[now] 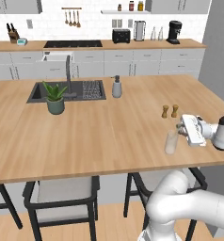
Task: Take a straw from the drawer in front and place it inside the glass cup on the dining counter.
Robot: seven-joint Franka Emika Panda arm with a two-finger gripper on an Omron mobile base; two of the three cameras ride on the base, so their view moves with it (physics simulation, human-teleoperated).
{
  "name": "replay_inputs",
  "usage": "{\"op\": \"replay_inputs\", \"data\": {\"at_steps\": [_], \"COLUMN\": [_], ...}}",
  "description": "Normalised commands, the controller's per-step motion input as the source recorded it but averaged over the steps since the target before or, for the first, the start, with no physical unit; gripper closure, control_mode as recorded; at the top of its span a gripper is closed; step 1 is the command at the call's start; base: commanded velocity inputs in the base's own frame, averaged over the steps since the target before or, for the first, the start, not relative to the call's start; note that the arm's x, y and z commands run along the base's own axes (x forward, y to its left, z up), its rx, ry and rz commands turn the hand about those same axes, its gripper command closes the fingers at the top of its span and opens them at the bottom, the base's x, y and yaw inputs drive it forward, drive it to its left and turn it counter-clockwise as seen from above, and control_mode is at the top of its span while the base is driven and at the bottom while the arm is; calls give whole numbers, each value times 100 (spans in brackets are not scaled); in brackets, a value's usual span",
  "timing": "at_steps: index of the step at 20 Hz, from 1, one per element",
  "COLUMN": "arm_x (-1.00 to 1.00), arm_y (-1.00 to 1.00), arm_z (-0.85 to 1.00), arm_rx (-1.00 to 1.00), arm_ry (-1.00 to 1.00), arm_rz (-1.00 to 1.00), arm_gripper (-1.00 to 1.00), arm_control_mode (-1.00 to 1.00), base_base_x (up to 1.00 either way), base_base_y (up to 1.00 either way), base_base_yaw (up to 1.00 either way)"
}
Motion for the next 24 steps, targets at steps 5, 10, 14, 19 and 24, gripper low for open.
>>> {"op": "replay_inputs", "data": {"at_steps": [5,10,14,19,24], "arm_x": [0,-20,-38,-38,-62], "arm_y": [0,0,0,0,1], "arm_z": [0,20,33,34,31], "arm_rx": [0,0,1,0,1], "arm_ry": [0,-1,-2,-3,-4], "arm_rz": [0,0,0,0,0], "arm_gripper": [-100,-100,-100,-100,-100], "arm_control_mode": [-100,-100,-100,-100,-100], "base_base_x": [0,0,0,0,0], "base_base_y": [0,0,0,0,0], "base_base_yaw": [0,0,0,0,0]}}
